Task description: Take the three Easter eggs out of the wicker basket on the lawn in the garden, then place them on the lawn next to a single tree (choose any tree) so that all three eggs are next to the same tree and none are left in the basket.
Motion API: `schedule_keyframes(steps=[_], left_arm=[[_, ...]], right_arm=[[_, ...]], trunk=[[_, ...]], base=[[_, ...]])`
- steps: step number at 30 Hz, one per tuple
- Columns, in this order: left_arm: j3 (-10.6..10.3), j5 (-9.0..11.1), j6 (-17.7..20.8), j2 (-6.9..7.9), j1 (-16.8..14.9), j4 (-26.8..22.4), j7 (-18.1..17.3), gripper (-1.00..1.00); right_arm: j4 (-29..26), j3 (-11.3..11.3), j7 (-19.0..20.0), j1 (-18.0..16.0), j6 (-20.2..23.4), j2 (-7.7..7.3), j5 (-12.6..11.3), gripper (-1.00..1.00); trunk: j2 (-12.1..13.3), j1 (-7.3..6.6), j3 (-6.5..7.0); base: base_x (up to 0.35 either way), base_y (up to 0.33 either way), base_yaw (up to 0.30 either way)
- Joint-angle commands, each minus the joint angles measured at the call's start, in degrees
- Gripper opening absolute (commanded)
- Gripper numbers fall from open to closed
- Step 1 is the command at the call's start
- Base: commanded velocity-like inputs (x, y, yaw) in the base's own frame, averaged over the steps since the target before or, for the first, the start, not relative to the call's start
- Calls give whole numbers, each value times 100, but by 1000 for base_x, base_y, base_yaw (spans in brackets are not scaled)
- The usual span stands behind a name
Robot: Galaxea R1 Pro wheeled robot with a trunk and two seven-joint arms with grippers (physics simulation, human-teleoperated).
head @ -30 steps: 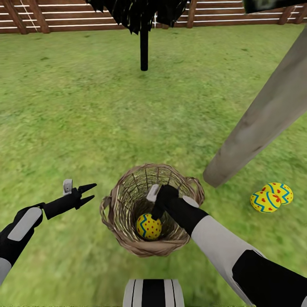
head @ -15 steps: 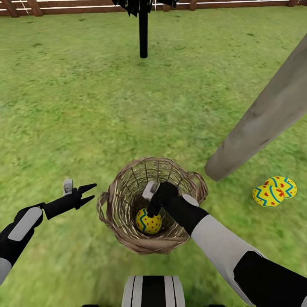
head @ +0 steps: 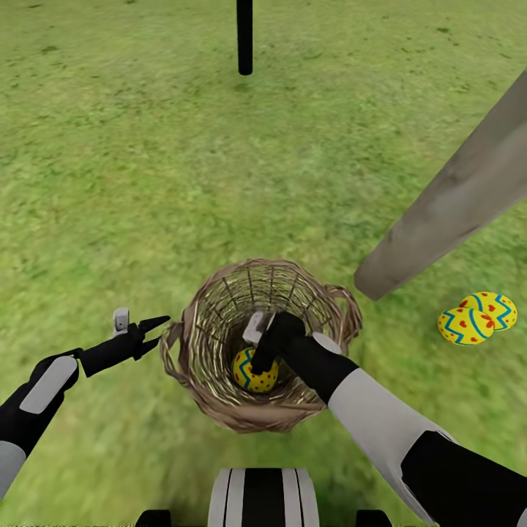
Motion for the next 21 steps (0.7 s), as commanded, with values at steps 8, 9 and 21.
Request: schedule_keyframes(steps=[8, 9, 21], left_arm=[[-13, 23, 16, 1, -2, 3, -10, 100], [-13, 23, 17, 1, -2, 3, -10, 100], [-13, 23, 17, 1, -4, 3, -18, 100]], right_arm=[[-313, 0, 80, -3, 9, 1, 54, 100], [-327, 2, 80, -3, 9, 1, 54, 100], [-362, -3, 81, 1, 19, 1, 53, 100]], trunk=[[-12, 19, -181], [-14, 22, -204], [-30, 53, -469]], base=[[0, 0, 0], [0, 0, 0], [0, 0, 0]])
